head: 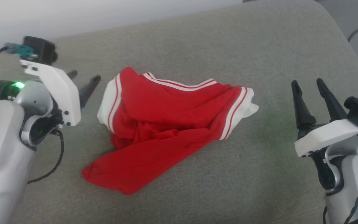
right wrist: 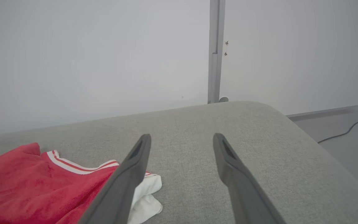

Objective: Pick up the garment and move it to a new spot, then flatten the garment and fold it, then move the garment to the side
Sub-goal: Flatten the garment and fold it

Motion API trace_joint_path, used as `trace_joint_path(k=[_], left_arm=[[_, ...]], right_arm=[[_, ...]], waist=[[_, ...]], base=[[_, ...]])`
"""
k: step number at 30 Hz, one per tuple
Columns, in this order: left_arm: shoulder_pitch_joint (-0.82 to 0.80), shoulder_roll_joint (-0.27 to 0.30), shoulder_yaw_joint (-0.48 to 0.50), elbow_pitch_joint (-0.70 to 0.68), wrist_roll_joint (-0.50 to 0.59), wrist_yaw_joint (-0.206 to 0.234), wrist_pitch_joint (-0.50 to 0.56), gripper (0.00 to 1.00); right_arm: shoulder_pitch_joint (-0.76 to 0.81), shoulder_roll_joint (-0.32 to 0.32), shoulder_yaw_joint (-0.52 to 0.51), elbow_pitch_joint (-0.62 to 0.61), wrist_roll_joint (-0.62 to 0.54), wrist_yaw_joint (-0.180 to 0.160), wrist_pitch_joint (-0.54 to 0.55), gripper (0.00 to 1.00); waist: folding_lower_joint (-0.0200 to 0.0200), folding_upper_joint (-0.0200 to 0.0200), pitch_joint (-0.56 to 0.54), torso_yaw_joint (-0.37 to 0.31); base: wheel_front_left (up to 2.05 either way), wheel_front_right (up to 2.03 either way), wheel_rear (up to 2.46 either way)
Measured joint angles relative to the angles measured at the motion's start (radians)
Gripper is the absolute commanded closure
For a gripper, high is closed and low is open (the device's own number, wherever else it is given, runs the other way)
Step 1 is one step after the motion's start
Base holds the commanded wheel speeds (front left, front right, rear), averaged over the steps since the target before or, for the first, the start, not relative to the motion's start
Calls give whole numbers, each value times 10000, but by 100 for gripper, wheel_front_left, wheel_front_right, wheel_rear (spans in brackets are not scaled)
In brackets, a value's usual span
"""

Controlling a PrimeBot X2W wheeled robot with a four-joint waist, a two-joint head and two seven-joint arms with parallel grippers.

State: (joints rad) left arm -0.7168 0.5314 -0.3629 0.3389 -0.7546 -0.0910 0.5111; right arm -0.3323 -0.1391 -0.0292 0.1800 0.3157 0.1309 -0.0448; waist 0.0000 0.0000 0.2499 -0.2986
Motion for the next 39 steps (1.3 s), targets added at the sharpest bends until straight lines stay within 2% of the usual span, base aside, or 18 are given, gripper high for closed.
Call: trace_joint_path(k=[6, 15, 16, 17, 26, 29, 39], left_arm=[[-799, -176, -690, 1221, 119, 330, 1762, 0], [-1486, -548, -1260, 2280, 234, 840, 3292, 0], [-1553, -600, -1290, 2318, 230, 844, 3386, 68], [-1639, -821, -1101, 2508, -127, 930, 3615, 100], [-1727, -1091, -986, 2433, -397, 1011, 3494, 100], [-1576, -834, -744, 2234, -497, 1091, 3369, 100], [-65, 401, 341, 966, -1005, 1862, 2966, 100]], right_arm=[[-175, 107, 138, 244, 136, 0, -174, 0], [-428, 159, 196, 548, 265, 0, -387, 0], [-458, 161, 194, 577, 265, 0, -418, 0], [-516, 180, 201, 686, 265, 0, -460, 0], [-632, 148, 42, 894, 207, 0, -583, 0], [-603, 63, -163, 903, 140, 0, -577, 0], [-273, -54, -732, 571, -123, 0, -263, 0]], waist=[[0, 0, 498, -364], [0, 0, 1061, -461], [0, 0, 1101, -444], [0, 0, 1164, -407], [0, 0, 1181, -82], [0, 0, 1090, 160], [0, 0, 614, 1172]], base=[[0, 0, 0], [0, 0, 0], [0, 0, 0], [0, 0, 0], [0, 0, 0], [0, 0, 0], [0, 0, 0]])
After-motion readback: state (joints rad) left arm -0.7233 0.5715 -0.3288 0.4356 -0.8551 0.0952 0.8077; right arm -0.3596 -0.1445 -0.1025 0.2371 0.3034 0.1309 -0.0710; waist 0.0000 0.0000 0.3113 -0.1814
